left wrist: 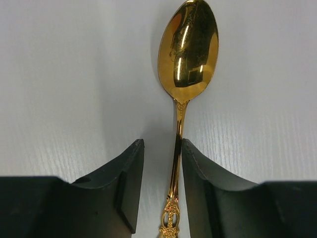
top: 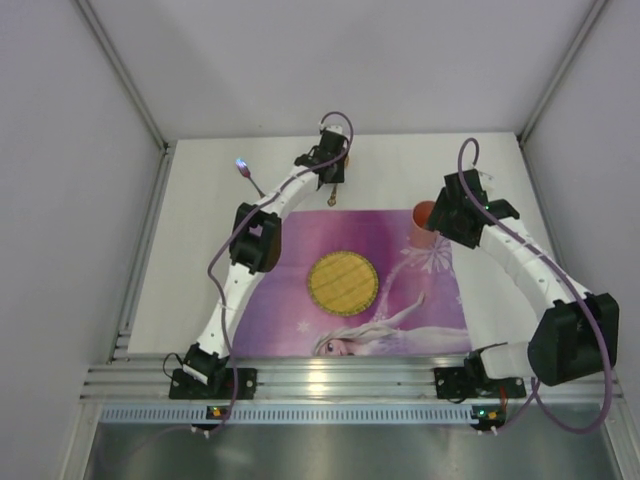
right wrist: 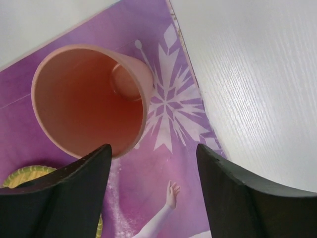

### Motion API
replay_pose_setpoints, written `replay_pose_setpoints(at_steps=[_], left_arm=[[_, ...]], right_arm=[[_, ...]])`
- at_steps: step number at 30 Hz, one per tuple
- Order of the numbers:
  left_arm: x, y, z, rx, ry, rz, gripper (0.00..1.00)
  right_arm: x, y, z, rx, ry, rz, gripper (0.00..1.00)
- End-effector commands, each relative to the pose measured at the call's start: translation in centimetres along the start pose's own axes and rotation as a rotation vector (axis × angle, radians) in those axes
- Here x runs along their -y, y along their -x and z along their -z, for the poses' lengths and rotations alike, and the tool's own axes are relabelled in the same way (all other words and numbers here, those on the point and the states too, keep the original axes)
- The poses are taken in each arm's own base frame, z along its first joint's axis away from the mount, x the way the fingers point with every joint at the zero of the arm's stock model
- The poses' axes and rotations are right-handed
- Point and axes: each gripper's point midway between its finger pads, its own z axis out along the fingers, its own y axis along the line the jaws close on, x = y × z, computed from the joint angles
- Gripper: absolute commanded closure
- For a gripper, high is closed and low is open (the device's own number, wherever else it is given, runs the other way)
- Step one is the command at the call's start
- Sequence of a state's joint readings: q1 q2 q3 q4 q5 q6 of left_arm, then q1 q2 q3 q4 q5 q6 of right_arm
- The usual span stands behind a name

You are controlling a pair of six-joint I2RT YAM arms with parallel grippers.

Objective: Set the dinner table for one person

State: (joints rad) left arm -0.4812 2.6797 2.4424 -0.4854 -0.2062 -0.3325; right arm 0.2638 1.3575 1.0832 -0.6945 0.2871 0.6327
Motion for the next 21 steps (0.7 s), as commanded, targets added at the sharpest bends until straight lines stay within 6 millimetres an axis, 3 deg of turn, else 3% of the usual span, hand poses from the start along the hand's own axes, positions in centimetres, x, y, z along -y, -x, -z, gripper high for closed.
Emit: replay_pose_setpoints(at_steps=[1, 5, 6, 12, 16, 18, 21], left_arm=[[-0.6, -2.8, -0.1, -0.081, 0.054, -0.097, 0.59], [-0.6, -6.1, 0.1, -0.158, 0.067, -0.169, 0.64], [-0.7, -6.6, 0.2, -0.169, 0.074, -0.187, 0.74], [-3.5, -9.9, 1.3, -0.288, 0.193, -0.221, 0.84], [-3.6, -10.6, 1.6, -0.322, 0.195, -0.201, 0.84], [-3.8, -10.6, 1.4, -0.326, 0.186, -0.189, 1.0], [-3.9, -10.1, 1.1, -0.32, 0.172, -0.15, 1.0]], right_arm=[[0.6, 1.8, 2.4, 0.028, 0.01, -0.05, 0.29], [1.2, 2.0, 3.5, 0.02, 0.018, -0.074, 0.28], [1.4, 2.3, 3.6, 0.022, 0.017, -0.084, 0.28], [2.5, 2.1, 4.6, 0.014, 0.01, -0.086, 0.28], [3.1, 1.6, 4.9, 0.011, 0.015, -0.096, 0.28], [3.1, 1.6, 5.2, 0.013, 0.024, -0.088, 0.29], [2.7, 2.1, 5.7, 0.024, 0.047, -0.082, 0.28]])
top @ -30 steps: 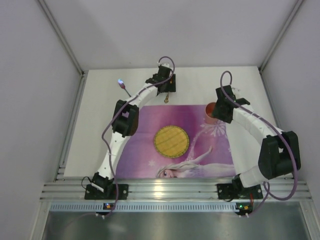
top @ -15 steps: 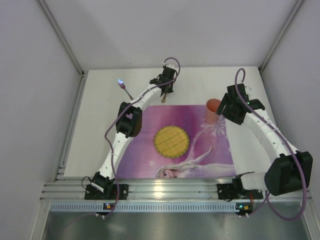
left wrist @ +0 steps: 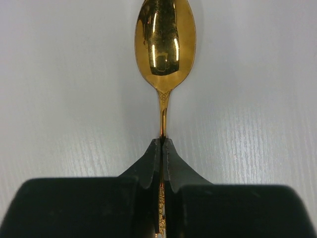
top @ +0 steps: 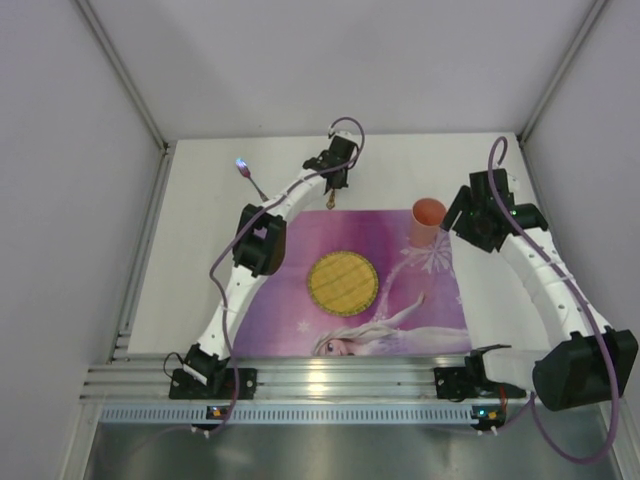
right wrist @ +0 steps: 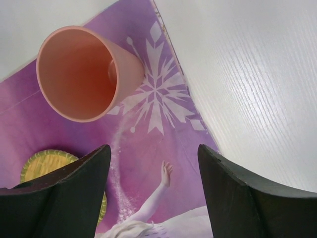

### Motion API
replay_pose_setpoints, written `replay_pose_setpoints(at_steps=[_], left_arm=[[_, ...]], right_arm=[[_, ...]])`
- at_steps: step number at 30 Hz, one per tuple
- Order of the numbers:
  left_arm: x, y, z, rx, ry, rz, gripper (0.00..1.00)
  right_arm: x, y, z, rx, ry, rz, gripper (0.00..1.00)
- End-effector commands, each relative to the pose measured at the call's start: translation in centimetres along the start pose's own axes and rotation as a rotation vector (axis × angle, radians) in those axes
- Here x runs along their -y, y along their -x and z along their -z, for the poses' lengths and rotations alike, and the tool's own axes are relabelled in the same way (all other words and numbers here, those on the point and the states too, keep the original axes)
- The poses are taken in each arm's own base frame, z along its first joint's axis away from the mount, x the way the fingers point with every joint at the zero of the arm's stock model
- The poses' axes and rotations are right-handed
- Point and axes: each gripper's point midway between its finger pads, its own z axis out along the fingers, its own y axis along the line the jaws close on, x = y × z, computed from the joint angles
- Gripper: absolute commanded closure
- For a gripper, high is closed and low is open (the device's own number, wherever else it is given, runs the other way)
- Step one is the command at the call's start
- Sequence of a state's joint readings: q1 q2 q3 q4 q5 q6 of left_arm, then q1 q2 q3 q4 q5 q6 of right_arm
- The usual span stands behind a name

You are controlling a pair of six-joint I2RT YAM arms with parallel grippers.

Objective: Set the dinner table for one person

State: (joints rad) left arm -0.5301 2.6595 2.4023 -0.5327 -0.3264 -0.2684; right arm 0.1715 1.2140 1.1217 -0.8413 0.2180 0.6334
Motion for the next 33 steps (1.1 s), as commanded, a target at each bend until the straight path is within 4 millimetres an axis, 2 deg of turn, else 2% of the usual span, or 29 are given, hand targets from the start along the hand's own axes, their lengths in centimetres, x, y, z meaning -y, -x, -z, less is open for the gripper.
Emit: replay_pose_setpoints(at_steps=[1, 3, 4, 5, 7, 8, 10, 11, 13, 14, 15, 17, 18, 19, 22, 24, 25, 27, 28, 30, 31, 33], left_arm=[[-3.3, -8.3, -0.6, -0.293, 0.044, -0.018, 1.0], [-2.7, -6.2, -0.4, -0.246, -0.019, 0.061, 1.0], [-2.1, -6.7, -0.3, -0.263, -0.076, 0.095, 1.0], [-2.4, -4.2, 0.8, -0.213, -0.111, 0.146, 1.0], [-1.8, -2.4, 1.4, -0.149, -0.176, 0.227, 1.0], [-1.8, 0.0, 3.0, -0.105, -0.216, 0.254, 1.0], [-1.5, 2.6, 4.5, -0.059, -0.263, 0.291, 1.0], [-1.1, 4.3, 6.1, -0.031, -0.304, 0.301, 1.0], [-1.0, 5.5, 7.6, -0.015, -0.331, 0.347, 1.0], [-0.8, 7.8, 9.7, 0.038, -0.375, 0.37, 1.0], [-0.4, 8.3, 10.9, 0.039, -0.412, 0.412, 1.0], [0.1, 9.1, 13.3, 0.06, -0.474, 0.463, 1.0], [0.7, 8.3, 13.9, 0.022, -0.514, 0.504, 1.0], [1.0, 9.0, 15.4, 0.028, -0.55, 0.523, 1.0], [2.1, 9.2, 18.3, 0.005, -0.641, 0.572, 1.0], [2.6, 9.5, 19.5, 0.01, -0.684, 0.595, 1.0], [2.7, 9.5, 20.6, 0.005, -0.708, 0.598, 1.0], [2.9, 9.3, 21.5, -0.008, -0.731, 0.617, 1.0], [3.1, 9.6, 22.7, -0.002, -0.754, 0.616, 1.0], [3.0, 9.0, 23.3, -0.019, -0.759, 0.628, 1.0], [3.2, 9.4, 24.4, 0.005, -0.773, 0.622, 1.0], [3.1, 8.8, 24.7, -0.002, -0.77, 0.624, 1.0]], right_arm=[[-0.2, 1.1, 1.6, 0.025, 0.038, 0.011, 0.28], [-0.9, 2.1, 2.7, 0.06, 0.071, 0.017, 0.23], [-1.1, 2.5, 3.2, 0.073, 0.087, 0.019, 0.2], [-1.4, 3.0, 3.9, 0.098, 0.107, 0.019, 0.17], [-1.6, 4.1, 5.0, 0.141, 0.129, 0.014, 0.09], [-1.8, 4.6, 5.6, 0.167, 0.147, 0.013, 0.03], [-2.4, 5.3, 6.7, 0.193, 0.183, 0.019, 0.0], [-2.8, 5.6, 7.2, 0.206, 0.205, 0.021, 0.0], [-3.9, 6.2, 8.3, 0.219, 0.258, 0.033, 0.0], [-4.4, 6.5, 8.6, 0.226, 0.28, 0.038, 0.0], [-5.2, 6.7, 9.1, 0.233, 0.314, 0.045, 0.0], [-7.0, 7.0, 9.9, 0.246, 0.387, 0.059, 0.0], [-8.1, 6.6, 10.4, 0.242, 0.427, 0.079, 0.0], [-9.3, 6.7, 10.6, 0.253, 0.464, 0.092, 0.0], [-12.7, 4.7, 11.2, 0.231, 0.544, 0.16, 0.0], [-15.3, 2.8, 10.8, 0.189, 0.582, 0.2, 0.0], [-16.2, 2.3, 10.1, 0.174, 0.584, 0.209, 0.0], [-18.0, 1.1, 9.9, 0.146, 0.617, 0.22, 0.0], [-18.9, 1.0, 9.8, 0.15, 0.636, 0.221, 0.0], [-20.4, 0.2, 9.0, 0.126, 0.646, 0.241, 0.0], [-21.3, -0.3, 8.0, 0.106, 0.649, 0.251, 0.0], [-22.7, -0.8, 8.0, 0.092, 0.674, 0.268, 0.0]])
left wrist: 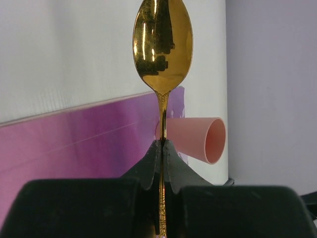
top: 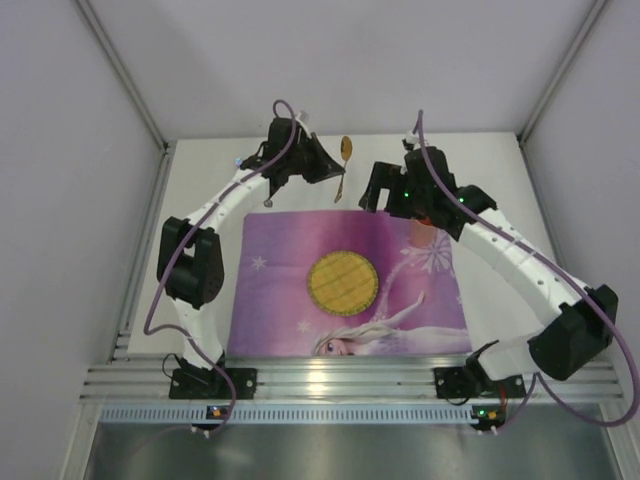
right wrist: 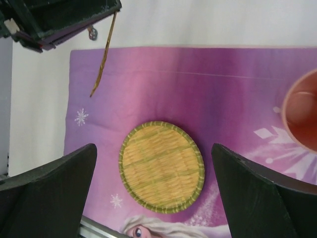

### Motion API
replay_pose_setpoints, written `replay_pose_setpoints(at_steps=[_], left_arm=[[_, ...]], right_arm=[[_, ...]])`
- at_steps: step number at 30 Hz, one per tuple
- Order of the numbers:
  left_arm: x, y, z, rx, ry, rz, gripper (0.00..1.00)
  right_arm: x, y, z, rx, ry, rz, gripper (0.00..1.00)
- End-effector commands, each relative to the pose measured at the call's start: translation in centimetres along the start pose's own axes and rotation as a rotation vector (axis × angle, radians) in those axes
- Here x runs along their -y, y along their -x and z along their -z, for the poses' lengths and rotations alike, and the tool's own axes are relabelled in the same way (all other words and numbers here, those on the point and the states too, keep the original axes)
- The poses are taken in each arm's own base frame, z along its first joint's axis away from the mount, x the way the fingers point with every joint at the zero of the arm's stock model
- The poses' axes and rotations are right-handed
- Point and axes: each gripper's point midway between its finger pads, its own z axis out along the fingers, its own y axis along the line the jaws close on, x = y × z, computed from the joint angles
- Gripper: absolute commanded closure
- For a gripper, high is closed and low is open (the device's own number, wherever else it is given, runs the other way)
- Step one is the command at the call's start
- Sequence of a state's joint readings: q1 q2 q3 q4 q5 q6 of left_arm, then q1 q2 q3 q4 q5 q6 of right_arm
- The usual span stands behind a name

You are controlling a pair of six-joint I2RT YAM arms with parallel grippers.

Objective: Set the dinner table for one person

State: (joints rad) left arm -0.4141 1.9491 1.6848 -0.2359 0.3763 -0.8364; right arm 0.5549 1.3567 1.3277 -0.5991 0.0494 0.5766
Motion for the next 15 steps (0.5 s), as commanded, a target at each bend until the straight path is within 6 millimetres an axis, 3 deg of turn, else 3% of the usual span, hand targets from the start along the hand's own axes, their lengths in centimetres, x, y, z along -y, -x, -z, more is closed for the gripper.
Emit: replay_pose_setpoints(at_steps=[1, 4, 15], left_arm=[[4.1, 0.5, 2.9, 0.04, -0.115, -0.008, 1.0], [4.3, 0.3, 3.6, 0.041, -0.124, -0.009, 1.0], [4.9, 0.4, 4.2, 0.058, -0.134, -0.028, 1.0]], right_arm=[[-4.4, 2.8, -0.8, 0.079, 0.12, 0.01, 0.0], [-5.4, 2.2, -3.0, 0.047, 0.12, 0.028, 0.0], [-8.8, 0.6, -7.0, -0.033, 0.182, 0.035, 0.03]])
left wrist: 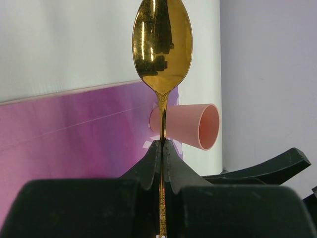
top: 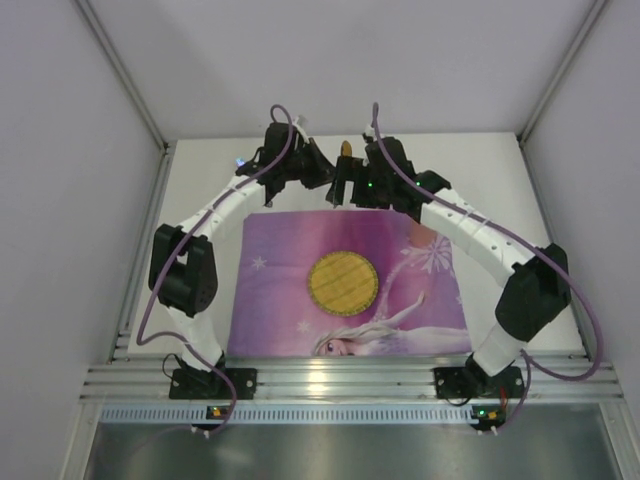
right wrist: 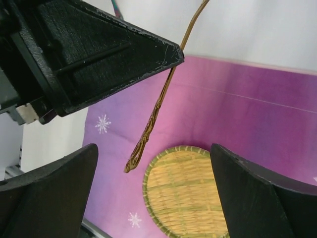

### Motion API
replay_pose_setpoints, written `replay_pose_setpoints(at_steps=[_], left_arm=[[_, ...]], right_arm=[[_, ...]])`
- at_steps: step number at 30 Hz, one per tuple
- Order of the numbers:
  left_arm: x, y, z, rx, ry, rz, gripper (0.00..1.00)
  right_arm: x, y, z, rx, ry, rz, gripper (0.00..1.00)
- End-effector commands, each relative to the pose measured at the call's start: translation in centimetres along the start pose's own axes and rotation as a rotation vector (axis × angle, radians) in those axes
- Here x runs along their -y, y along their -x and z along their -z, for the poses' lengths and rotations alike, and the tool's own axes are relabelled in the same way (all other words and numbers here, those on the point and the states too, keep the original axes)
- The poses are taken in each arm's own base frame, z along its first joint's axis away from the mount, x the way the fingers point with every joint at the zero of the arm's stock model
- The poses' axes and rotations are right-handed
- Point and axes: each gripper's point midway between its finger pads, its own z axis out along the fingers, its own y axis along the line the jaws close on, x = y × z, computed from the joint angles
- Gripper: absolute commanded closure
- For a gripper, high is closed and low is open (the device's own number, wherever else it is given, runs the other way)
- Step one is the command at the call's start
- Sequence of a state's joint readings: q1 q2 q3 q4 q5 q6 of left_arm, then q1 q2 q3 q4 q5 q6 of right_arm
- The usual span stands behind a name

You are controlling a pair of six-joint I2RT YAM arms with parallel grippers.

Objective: Set the dinner table for one person

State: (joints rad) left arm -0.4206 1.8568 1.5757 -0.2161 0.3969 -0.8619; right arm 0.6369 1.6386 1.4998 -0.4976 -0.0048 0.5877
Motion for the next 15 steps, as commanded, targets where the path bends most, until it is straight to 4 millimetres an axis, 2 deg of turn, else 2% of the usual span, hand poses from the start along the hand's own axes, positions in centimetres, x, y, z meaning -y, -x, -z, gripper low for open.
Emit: replay_pose_setpoints(at_steps=[1, 3, 4, 5, 8, 9, 12, 15], left_arm=[[4.6, 2.0, 2.2, 0.076, -0.12, -0.051, 1.0], [5.0, 2.2, 2.3, 0.079, -0.134, -0.048, 1.0], [5.4, 2.2, 2.4, 0.078, -0.145, -0.048, 1.0], [5.5, 2.2, 2.4, 0.075, -0.152, -0.041, 1.0], [5.9, 1.8, 2.9, 0.065, -0.176, -0.035, 1.0], [5.7, 1.6, 3.1, 0.065, -0.172, -0.031, 1.0], [5.4, 1.3, 3.7, 0.069, -0.175, -0.039, 1.0], [4.9, 0.5, 3.8, 0.033, -0.182, -0.062, 1.0]], right_arm=[[-2.7, 1.2, -1.0, 0.026, 0.076, 0.001, 0.05], [-2.8, 0.9, -1.6, 0.015, 0.076, 0.004, 0.17], [-2.5, 0.6, -2.3, 0.003, 0.067, 0.006, 0.27], [-2.6, 0.7, -2.5, 0.004, 0.065, 0.01, 0.56], [-2.1, 0.8, -3.1, -0.003, 0.035, 0.017, 0.94], [-1.8, 0.8, -3.2, -0.005, 0.021, 0.022, 0.99], [-1.6, 0.9, -2.9, -0.002, 0.014, 0.031, 1.0], [-0.5, 1.2, -1.9, 0.014, -0.019, 0.036, 1.0]])
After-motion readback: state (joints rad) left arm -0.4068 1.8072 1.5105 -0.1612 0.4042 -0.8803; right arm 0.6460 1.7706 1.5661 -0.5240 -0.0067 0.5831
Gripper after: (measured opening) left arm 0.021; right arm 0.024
